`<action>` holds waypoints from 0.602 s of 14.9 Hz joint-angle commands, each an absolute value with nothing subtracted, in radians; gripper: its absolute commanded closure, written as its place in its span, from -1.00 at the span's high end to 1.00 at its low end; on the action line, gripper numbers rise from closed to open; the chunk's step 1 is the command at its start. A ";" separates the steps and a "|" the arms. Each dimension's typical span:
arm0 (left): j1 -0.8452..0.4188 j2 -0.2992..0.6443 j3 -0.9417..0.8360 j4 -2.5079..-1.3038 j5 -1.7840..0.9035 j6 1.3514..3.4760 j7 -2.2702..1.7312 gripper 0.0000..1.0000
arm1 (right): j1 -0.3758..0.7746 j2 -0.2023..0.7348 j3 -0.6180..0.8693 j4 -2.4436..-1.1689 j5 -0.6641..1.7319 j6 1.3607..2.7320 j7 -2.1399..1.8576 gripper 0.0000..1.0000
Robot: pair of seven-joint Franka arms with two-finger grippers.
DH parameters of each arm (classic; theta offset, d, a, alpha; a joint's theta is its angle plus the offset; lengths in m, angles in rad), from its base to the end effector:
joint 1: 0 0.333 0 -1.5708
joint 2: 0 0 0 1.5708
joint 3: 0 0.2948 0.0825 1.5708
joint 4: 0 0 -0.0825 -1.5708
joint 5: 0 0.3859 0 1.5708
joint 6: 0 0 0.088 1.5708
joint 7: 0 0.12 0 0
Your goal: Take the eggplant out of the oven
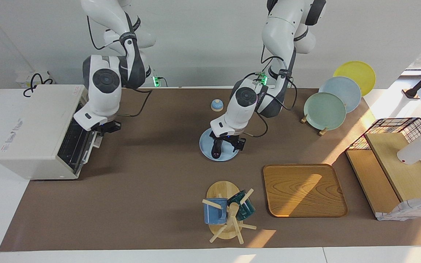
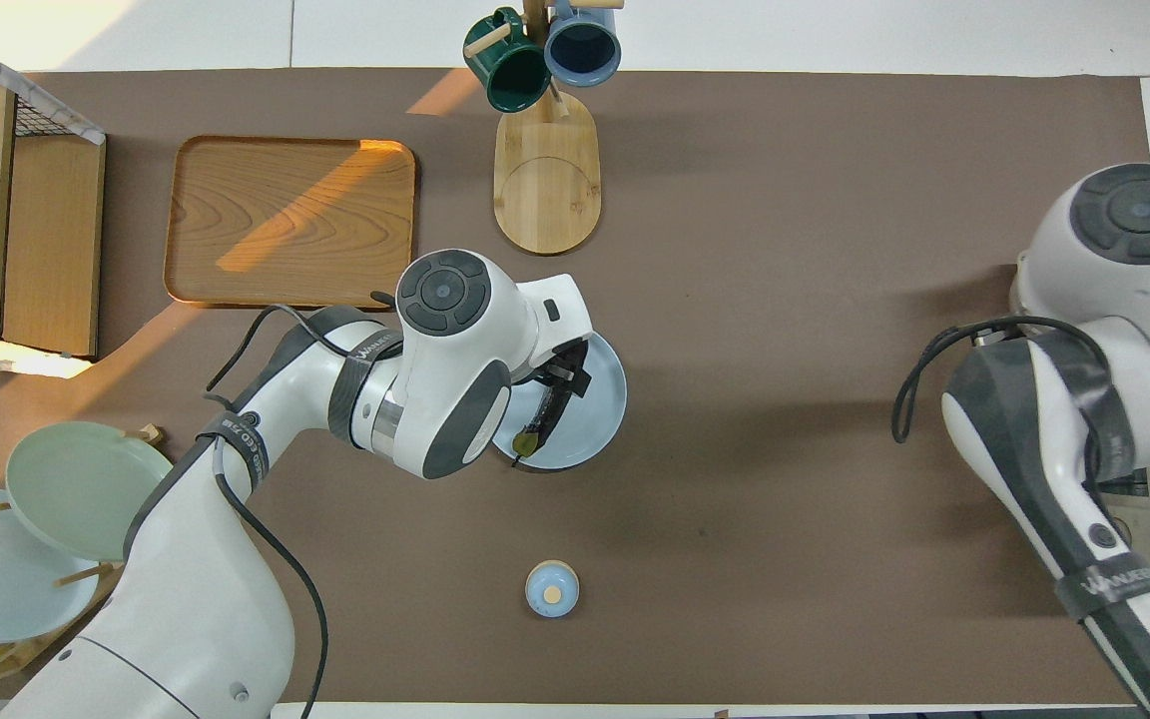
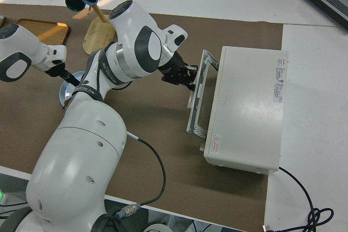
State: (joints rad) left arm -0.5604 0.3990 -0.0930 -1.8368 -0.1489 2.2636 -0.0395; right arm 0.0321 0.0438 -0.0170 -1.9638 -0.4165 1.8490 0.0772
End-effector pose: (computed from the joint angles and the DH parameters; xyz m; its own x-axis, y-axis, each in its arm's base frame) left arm 0.5041 -0.3891 0.2834 0.8720 -0.4893 0.0143 -0.4855 -0.8607 0.1532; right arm 0.5516 -0.0285 0.4101 0.9871 0.0551 -0.1504 0.1091 -0.9185 0.3800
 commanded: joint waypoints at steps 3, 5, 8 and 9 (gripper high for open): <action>-0.595 0.384 -0.078 -1.878 -0.166 2.310 -0.032 1.00 | -0.032 0.040 -0.025 -1.970 -0.428 1.830 0.031 -1.00; -0.600 0.382 -0.078 -1.884 -0.167 2.318 -0.032 1.00 | -0.022 0.041 -0.020 -1.862 -0.366 1.739 0.034 -0.83; -0.600 0.380 -0.078 -1.893 -0.167 2.322 -0.032 0.72 | -0.031 0.058 -0.017 -1.648 -0.257 1.586 0.012 -0.42; -0.600 0.379 -0.078 -1.896 -0.167 2.324 -0.034 0.54 | -0.034 0.058 -0.020 -1.626 -0.198 1.580 -0.014 -0.35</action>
State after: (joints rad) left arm -0.5854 0.3990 -0.0926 -1.8596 -0.1489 2.2913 -0.0398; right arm -0.0194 0.0315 -0.0221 -1.7352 -0.2897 1.6385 0.0298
